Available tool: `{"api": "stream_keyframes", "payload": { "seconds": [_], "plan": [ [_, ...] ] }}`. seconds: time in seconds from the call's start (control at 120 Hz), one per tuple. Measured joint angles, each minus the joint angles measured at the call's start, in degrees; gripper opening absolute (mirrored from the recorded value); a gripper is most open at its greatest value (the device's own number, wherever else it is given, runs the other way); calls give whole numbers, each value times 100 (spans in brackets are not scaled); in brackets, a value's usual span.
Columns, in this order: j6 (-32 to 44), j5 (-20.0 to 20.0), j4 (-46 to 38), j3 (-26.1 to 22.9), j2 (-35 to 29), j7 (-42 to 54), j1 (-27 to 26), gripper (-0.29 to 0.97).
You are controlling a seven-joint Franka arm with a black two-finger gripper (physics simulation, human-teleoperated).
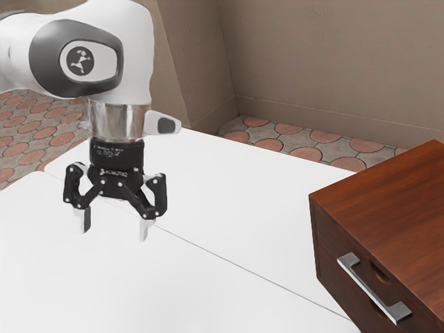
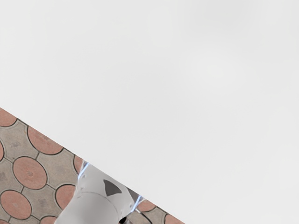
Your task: Pull the drawer handle with one arm to open the drawer
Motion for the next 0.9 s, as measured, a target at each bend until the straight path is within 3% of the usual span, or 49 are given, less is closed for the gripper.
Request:
{"api": "stream_keyframes", "payload": {
  "seconds": [0.175,0.35,0.383,0.467,0.542,0.667,0.9],
  "plan": [
    [1122,-97,-36,-33,-133,-1574,-72,68],
    [1219,-110,36,-30,-478,-2779,-403,68],
    [1185,-29,58,140,-503,-2970,-738,68],
    [1240,192,-4,1125,-608,-3407,-2125,68],
    [1368,22,-70,1455,-692,-3750,-2562,68],
    [2448,34,-2021,1500,-2014,-4208,-2790,68],
    [4146,43,-2916,1569,-2241,-4805,-3284,68]
  ]
}}
